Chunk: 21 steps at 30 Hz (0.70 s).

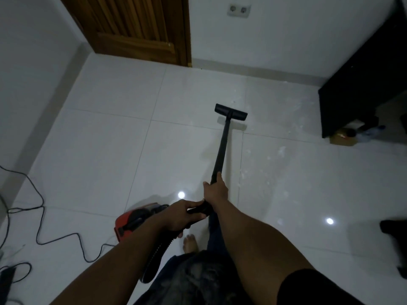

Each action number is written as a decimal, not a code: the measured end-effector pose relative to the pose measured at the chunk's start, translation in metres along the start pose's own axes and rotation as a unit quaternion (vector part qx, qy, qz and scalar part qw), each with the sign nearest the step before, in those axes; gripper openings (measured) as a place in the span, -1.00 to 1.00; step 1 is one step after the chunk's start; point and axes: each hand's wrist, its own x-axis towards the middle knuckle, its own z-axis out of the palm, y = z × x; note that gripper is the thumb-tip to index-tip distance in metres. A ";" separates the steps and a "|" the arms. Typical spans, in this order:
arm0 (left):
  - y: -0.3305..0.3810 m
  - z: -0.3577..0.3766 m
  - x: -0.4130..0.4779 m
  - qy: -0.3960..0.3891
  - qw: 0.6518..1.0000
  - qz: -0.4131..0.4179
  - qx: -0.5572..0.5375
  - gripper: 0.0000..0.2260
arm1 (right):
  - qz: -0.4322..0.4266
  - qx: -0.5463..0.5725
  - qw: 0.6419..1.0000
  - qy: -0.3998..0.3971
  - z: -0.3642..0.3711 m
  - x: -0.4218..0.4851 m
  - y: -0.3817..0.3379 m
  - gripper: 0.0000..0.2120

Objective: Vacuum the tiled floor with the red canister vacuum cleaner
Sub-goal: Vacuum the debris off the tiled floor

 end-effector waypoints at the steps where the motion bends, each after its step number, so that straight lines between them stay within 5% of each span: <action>1: -0.004 0.013 -0.013 -0.008 1.000 0.003 0.004 -0.46 | 0.003 0.016 1.000 -0.001 0.000 -0.016 0.014 -0.28; 21: -0.082 0.298 -0.173 -0.068 0.995 0.026 0.067 -0.56 | 0.051 -0.064 0.996 -0.035 -0.020 -0.228 0.301 -0.33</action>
